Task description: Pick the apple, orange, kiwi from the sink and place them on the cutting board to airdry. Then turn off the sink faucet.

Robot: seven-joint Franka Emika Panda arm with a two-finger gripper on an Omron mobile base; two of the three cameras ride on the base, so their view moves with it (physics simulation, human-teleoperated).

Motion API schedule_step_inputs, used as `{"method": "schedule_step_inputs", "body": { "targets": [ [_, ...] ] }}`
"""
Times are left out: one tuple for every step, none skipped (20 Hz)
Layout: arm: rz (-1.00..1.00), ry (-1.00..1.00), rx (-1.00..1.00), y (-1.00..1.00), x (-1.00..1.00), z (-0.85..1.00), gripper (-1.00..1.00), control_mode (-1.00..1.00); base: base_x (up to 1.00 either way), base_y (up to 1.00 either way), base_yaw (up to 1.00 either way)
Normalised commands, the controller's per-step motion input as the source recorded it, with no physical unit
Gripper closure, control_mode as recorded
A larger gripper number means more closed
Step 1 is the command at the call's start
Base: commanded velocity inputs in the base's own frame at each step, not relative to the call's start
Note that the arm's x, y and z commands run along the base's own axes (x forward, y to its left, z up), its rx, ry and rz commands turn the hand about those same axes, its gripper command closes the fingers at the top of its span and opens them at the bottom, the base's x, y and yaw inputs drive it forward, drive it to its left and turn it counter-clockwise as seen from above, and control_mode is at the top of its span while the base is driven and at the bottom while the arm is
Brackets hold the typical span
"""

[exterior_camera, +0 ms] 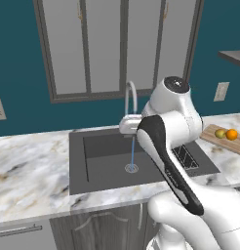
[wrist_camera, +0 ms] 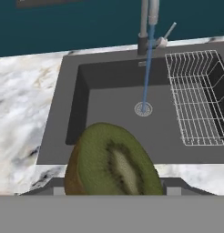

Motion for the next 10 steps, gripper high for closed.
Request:
{"method": "schedule_step_inputs", "body": {
  "targets": [
    [0.00,-0.07,-0.08,-0.41,-0.94,0.54,1.00,-1.00,0.00,0.00,0.00],
    [0.00,-0.12,-0.12,-0.43,-0.91,0.51,1.00,-1.00,0.00,0.00,0.00],
    [0.00,-0.19,-0.15,-0.47,-0.90,0.50,1.00,-1.00,0.00,0.00,0.00],
    [0.00,-0.21,-0.16,-0.50,-0.84,0.47,1.00,-1.00,0.00,0.00,0.00],
    [0.00,-0.21,-0.17,-0.55,-0.78,0.43,1.00,-1.00,0.00,0.00,0.00],
    [0.00,-0.21,-0.16,-0.67,-0.75,0.41,1.00,-1.00,0.00,0.00,0.00],
    [0.00,-0.19,-0.17,-0.71,-0.62,0.43,1.00,-1.00,0.00,0.00,0.00],
    [0.00,-0.19,-0.17,-0.72,-0.61,0.42,1.00,-1.00,0.00,0.00,0.00],
    [-0.01,-0.19,-0.17,-0.78,-0.63,0.45,1.00,-1.00,0.00,0.00,0.00],
    [-0.01,-0.19,-0.16,-0.78,-0.64,0.44,1.00,-1.00,0.00,0.00,0.00]
  ]
}}
